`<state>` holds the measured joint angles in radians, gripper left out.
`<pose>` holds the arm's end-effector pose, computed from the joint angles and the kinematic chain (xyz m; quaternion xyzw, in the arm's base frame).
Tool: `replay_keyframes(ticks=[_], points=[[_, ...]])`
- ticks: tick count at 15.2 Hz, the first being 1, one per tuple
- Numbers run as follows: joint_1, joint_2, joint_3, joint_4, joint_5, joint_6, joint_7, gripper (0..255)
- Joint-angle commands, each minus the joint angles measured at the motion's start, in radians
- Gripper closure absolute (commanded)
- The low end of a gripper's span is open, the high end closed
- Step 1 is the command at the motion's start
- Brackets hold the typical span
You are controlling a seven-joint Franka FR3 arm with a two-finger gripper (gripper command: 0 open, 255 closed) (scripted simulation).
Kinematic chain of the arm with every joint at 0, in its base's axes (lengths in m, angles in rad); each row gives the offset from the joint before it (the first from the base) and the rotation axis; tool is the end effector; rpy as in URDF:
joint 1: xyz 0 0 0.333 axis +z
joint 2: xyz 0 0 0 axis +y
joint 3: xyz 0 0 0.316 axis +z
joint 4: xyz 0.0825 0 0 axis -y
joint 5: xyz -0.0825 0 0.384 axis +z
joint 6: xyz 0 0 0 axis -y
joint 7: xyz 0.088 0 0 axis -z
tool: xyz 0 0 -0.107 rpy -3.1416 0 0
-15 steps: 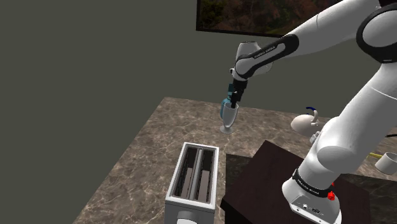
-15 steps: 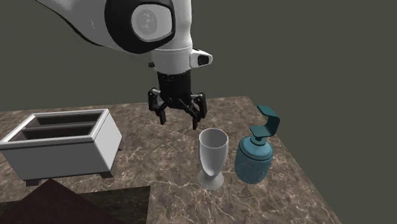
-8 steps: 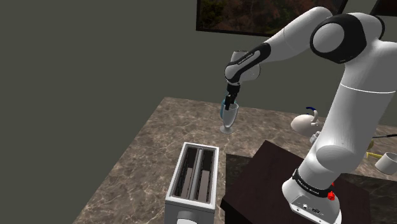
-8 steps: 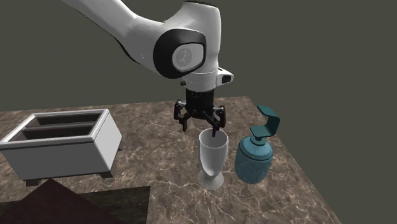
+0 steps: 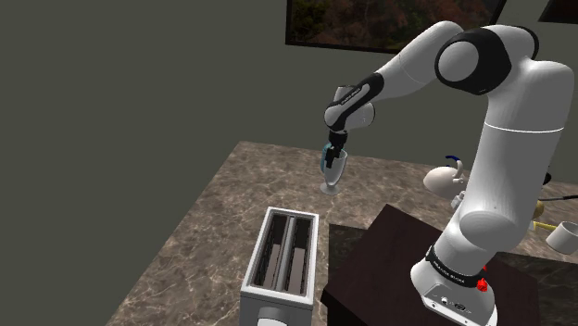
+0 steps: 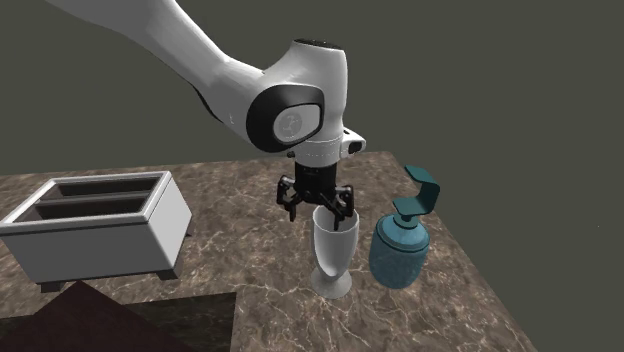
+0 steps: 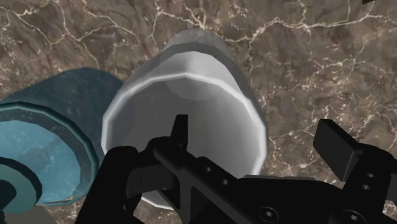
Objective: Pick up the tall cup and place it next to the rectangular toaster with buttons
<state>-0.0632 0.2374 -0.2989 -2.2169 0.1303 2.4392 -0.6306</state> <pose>0.5135 -0.1940 0.2737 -0.9961 -0.0882 -0.0028 0.0068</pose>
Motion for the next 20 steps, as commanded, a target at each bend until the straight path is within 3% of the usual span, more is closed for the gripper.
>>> replay_keyframes(ticks=[1, 7, 8, 20], points=[[-0.001, 0.007, 0.002, 0.0, 0.004, 0.008, -0.002, 0], [-0.001, 0.007, 0.002, 0.0, 0.004, 0.007, -0.002, 0], [-0.001, 0.007, 0.002, 0.0, 0.004, 0.007, -0.002, 255], [0.004, -0.024, -0.005, 0.006, -0.013, -0.028, 0.01, 255]])
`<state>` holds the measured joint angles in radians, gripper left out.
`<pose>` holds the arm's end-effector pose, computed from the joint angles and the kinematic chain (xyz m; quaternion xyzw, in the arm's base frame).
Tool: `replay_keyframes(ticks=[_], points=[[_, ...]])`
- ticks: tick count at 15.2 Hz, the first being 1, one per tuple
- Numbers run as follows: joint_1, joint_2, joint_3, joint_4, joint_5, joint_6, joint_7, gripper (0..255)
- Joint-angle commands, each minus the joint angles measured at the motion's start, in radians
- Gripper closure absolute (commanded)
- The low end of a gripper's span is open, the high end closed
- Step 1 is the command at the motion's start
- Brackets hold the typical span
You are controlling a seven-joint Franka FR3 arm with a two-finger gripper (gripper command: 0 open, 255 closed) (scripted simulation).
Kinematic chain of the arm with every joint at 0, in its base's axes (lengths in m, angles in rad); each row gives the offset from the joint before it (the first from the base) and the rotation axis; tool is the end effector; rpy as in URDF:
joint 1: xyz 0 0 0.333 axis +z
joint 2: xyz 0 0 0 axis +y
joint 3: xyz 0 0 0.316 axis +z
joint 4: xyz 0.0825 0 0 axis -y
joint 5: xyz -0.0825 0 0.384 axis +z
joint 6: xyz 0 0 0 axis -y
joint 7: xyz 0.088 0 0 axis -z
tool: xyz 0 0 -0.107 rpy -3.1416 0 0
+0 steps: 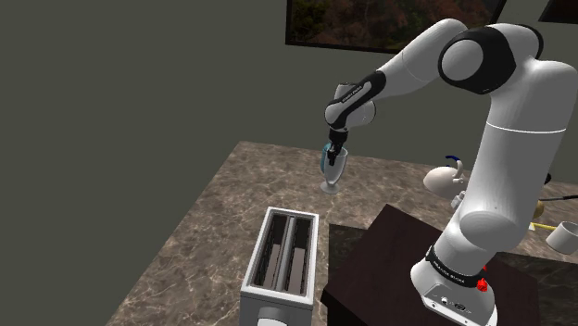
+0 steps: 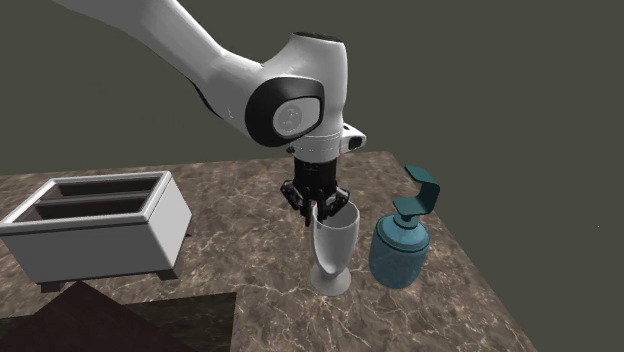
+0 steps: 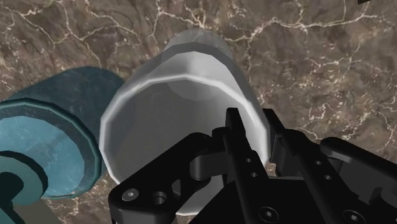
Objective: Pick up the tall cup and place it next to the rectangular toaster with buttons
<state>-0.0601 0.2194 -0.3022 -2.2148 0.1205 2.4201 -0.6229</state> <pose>0.5133 -0.1935 0.2824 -0.9961 -0.0882 -0.0028 0.0068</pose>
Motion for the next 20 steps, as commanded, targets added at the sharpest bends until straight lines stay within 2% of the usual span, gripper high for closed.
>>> replay_keyframes(ticks=[1, 20], points=[[0.002, -0.016, -0.003, 0.007, -0.008, -0.021, 0.006, 255], [0.014, -0.172, -0.017, 0.097, -0.085, -0.257, 0.061, 255]])
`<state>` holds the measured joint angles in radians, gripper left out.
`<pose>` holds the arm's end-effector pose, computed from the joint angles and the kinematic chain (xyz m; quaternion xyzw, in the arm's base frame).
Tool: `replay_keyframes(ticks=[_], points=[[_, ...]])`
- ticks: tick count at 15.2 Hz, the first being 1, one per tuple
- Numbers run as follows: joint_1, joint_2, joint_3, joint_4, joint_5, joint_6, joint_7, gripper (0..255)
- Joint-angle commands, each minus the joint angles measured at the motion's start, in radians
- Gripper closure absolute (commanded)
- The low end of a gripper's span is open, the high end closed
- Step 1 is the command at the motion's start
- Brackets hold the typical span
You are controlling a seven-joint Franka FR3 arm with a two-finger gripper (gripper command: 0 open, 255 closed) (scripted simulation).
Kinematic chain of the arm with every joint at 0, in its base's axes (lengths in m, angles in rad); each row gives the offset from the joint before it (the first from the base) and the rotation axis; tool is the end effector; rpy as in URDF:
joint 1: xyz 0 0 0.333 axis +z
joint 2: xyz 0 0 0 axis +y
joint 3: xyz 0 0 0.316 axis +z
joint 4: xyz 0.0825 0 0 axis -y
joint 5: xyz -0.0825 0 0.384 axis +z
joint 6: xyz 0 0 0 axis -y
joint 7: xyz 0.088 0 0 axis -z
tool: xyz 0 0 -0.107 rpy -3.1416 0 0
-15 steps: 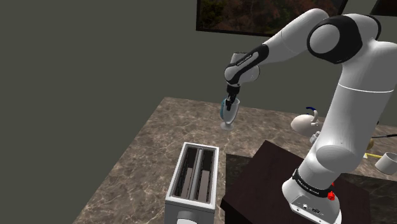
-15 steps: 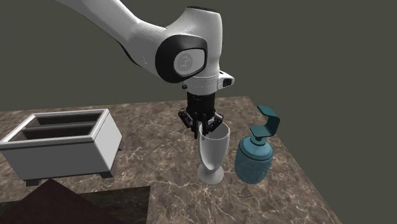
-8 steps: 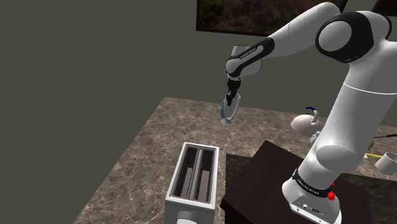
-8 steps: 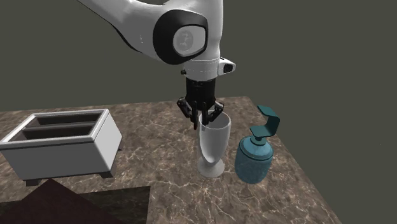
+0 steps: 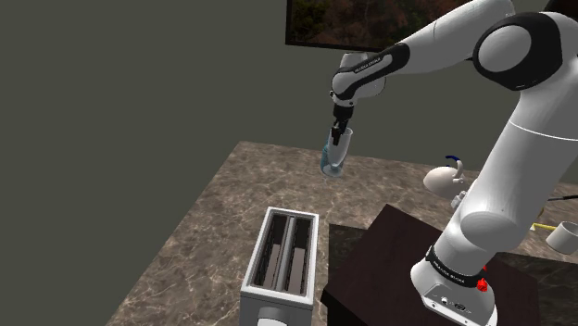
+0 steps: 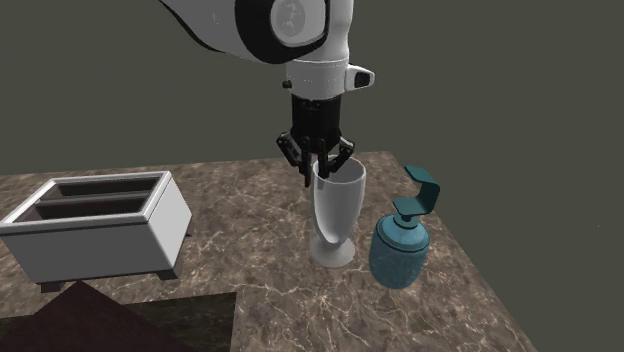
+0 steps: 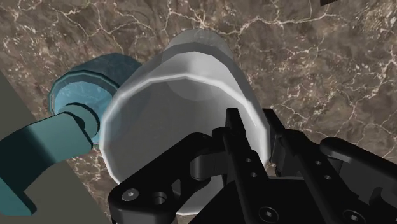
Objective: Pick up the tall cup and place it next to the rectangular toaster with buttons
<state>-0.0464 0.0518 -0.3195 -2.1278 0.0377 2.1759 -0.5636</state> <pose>0.5130 -0.1939 0.3865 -0.9961 -0.0882 -0.0029 0.0068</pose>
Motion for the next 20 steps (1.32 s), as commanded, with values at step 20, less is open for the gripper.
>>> replay_keyframes(ticks=[20], points=[[0.004, -0.089, 0.003, 0.19, -0.034, -0.273, 0.028, 255]])
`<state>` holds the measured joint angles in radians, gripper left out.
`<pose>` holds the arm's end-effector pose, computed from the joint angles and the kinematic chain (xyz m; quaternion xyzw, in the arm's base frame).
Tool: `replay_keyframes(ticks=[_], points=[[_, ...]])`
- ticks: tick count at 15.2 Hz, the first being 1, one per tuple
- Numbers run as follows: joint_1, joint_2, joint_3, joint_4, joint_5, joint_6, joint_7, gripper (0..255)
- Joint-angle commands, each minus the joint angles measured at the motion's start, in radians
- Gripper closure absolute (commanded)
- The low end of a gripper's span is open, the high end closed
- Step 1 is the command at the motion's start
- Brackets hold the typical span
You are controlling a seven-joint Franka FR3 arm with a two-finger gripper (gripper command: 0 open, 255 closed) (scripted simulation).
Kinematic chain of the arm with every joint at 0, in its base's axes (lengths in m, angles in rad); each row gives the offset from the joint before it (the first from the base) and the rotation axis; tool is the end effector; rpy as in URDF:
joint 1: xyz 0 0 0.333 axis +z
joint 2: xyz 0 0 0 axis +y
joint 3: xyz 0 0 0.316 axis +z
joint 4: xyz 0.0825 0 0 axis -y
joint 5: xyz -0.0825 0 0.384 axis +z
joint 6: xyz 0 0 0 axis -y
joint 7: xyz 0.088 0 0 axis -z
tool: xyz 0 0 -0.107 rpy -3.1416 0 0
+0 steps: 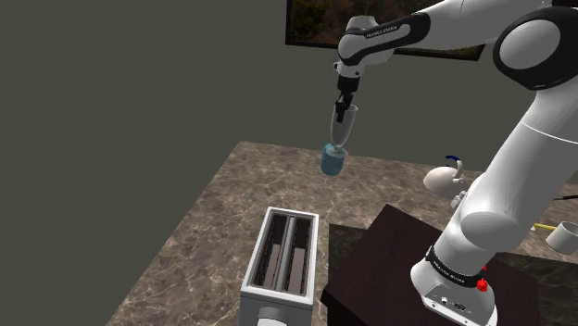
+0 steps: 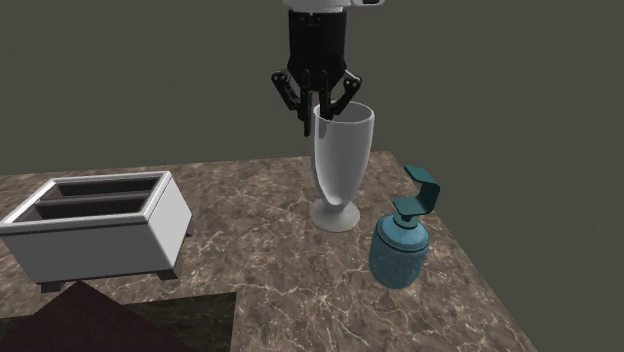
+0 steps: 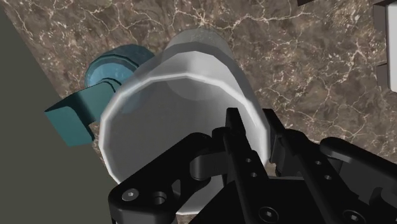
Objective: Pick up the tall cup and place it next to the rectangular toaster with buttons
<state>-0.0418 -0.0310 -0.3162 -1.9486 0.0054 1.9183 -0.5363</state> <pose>0.5149 -0.1938 0.4907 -0.9961 -0.0882 -0.0028 0.0068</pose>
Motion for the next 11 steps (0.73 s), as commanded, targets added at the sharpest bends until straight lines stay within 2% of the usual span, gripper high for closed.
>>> replay_keyframes(ticks=[1, 11], points=[[0.0, -0.008, 0.0, 0.022, -0.003, -0.029, 0.001, 255], [0.001, -0.015, 0.001, 0.149, -0.005, -0.162, 0.004, 255]])
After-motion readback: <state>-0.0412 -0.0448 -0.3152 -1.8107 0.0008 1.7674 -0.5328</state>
